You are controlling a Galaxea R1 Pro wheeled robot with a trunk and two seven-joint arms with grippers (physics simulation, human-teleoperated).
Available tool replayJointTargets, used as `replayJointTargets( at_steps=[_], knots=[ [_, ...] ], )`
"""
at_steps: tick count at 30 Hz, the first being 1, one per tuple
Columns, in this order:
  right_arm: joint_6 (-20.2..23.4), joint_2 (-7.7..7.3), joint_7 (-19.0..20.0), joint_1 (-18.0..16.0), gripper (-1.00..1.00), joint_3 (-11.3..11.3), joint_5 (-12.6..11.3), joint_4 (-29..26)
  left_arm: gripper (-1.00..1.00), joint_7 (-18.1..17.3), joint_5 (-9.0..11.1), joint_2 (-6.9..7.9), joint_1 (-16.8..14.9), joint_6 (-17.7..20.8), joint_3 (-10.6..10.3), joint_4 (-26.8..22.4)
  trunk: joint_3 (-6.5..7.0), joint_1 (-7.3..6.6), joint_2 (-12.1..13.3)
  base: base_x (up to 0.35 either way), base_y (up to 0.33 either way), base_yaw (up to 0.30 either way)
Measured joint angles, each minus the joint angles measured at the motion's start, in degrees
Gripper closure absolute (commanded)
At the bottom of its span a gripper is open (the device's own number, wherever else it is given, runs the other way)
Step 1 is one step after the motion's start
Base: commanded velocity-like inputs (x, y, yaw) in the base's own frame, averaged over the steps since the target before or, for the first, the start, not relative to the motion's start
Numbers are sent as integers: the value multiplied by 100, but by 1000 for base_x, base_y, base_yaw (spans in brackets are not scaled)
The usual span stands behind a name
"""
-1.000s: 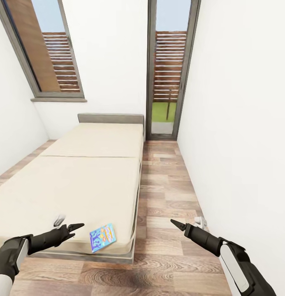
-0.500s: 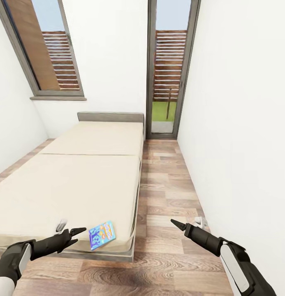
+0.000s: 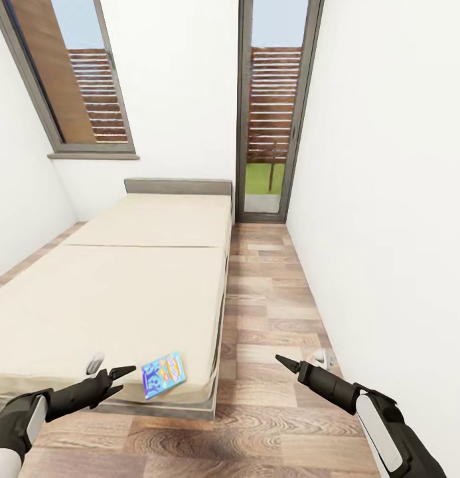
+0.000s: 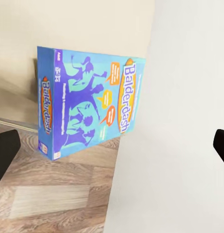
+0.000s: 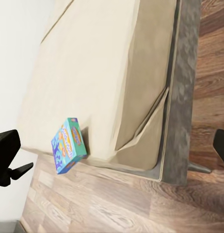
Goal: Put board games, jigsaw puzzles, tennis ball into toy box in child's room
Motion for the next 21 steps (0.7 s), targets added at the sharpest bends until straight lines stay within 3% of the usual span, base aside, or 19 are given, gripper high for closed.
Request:
replayJointTargets(
  at_steps=[15, 21],
  knots=[
    [13, 0, 0, 0, -100, -12, 3, 0, -100, 23, -9, -20, 0, 0, 63, 19, -269, 330, -602, 0, 0, 0],
    [25, 0, 0, 0, -100, -5, 5, 0, -100, 61, -12, -16, 0, -10, 76, 248, -377, 462, -842, 0, 0, 0]
  ],
)
